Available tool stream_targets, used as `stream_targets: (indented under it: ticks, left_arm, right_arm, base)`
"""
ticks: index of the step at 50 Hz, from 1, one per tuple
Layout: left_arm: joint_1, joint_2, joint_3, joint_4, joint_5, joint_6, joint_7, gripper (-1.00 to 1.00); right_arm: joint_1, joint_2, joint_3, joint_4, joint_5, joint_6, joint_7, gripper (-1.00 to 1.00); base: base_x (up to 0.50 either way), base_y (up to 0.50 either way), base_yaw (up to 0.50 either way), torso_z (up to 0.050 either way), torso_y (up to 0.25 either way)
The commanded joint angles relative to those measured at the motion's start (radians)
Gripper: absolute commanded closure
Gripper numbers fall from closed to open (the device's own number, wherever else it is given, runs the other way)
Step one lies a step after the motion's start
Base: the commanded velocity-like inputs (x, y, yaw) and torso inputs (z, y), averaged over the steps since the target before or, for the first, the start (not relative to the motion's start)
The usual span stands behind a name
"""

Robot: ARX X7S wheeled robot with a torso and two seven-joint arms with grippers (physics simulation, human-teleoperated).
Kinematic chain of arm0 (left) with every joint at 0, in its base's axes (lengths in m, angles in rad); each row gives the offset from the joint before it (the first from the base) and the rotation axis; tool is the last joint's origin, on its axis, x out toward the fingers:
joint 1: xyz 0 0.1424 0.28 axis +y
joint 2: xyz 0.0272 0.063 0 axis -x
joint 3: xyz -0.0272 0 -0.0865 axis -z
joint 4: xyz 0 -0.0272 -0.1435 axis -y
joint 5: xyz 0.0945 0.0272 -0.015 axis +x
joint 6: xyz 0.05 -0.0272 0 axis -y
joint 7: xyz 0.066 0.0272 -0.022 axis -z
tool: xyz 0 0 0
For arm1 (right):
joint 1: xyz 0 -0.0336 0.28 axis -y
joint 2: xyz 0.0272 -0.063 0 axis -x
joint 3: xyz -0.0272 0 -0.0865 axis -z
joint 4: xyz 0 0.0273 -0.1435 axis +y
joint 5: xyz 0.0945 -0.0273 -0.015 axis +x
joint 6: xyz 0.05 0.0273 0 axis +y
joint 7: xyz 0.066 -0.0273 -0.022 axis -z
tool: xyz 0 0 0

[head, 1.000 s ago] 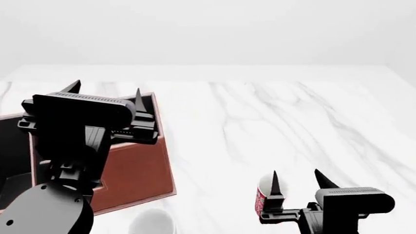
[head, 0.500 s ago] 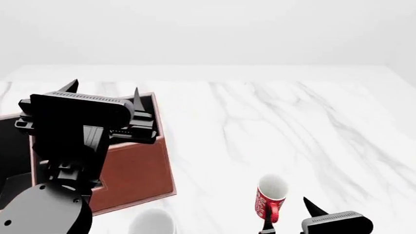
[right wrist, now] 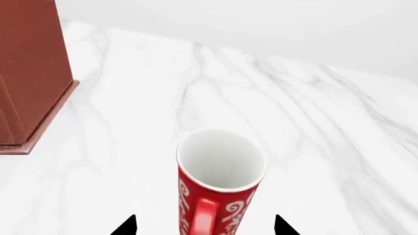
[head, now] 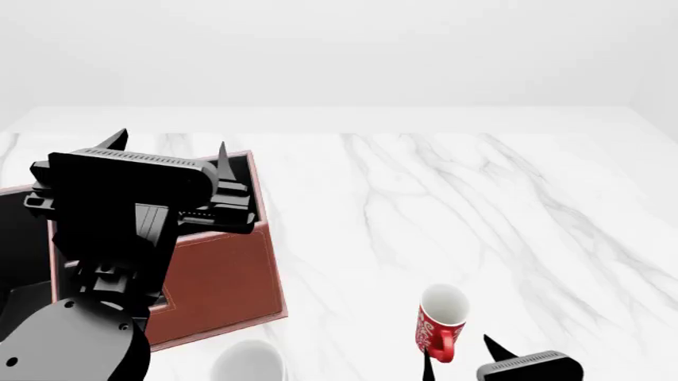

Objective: Pick up the red mug and place it to the right of the caddy.

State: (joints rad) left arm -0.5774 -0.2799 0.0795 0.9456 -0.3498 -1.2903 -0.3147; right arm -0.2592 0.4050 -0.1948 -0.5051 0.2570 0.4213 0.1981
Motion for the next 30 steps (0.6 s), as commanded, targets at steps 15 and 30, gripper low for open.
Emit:
stream_targets:
  ticks: [15,30]
  left_arm:
    - [0.011,0.012,-0.035,0.011,0.004,0.008,0.021,-1.0]
    - [0.015,0.008,-0.037,0.009,-0.006,0.014,0.014,-1.0]
  right_arm:
    - [0.055,-0.033,0.002,0.08,-0.003,0.034,-0.035,-1.0]
    - [0.077,-0.033,-0.018,0.122,-0.009,0.039,-0.039,-1.0]
  base:
    - [0.0,0.0,0.0,0.0,0.0]
    - [0.0,0.0,0.0,0.0,0.0]
